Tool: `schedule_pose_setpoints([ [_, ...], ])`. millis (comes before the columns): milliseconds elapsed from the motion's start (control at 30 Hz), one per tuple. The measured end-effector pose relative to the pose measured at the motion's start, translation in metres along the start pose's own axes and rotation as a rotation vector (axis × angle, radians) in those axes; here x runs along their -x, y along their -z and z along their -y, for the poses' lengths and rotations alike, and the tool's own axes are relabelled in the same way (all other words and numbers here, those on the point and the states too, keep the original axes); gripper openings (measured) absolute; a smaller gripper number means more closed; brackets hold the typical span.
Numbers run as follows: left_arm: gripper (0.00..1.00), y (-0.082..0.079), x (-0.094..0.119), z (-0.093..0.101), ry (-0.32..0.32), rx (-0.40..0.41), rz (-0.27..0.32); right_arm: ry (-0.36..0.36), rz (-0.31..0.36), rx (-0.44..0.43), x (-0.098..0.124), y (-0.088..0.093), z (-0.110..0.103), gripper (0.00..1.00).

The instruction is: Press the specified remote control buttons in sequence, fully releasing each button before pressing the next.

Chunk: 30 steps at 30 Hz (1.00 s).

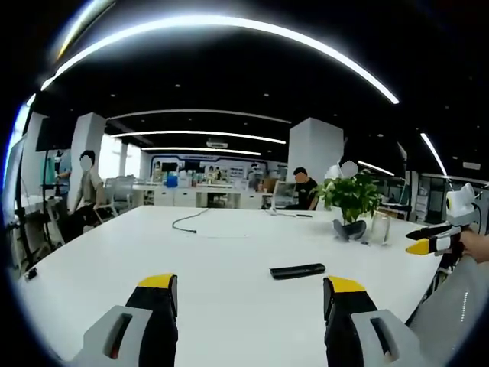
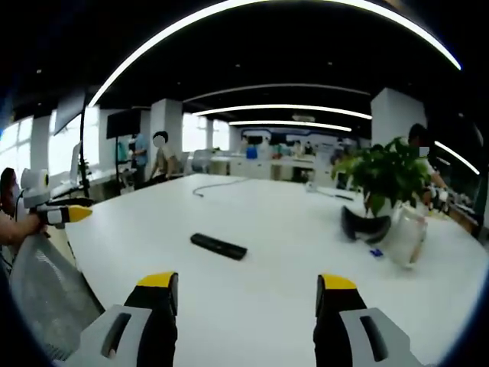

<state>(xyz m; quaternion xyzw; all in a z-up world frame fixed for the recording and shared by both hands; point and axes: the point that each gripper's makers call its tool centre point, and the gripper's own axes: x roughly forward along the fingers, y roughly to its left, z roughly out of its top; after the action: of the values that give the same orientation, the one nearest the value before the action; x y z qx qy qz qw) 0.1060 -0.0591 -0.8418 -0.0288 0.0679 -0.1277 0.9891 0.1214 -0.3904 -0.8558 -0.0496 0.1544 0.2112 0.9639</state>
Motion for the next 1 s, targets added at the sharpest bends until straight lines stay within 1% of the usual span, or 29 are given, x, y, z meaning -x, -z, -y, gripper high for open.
schedule_pose_setpoints([
  [533,0.81,0.0015,-0.0007,-0.0001,0.002,-0.001,-0.007,-0.001,0.002,-0.005,-0.0003,0.0000,0.0005,0.72],
  [1000,0.81,0.0000,-0.0010,-0.0010,-0.002,0.001,-0.001,-0.003,0.006,-0.006,-0.0009,-0.0007,0.0015,0.72],
])
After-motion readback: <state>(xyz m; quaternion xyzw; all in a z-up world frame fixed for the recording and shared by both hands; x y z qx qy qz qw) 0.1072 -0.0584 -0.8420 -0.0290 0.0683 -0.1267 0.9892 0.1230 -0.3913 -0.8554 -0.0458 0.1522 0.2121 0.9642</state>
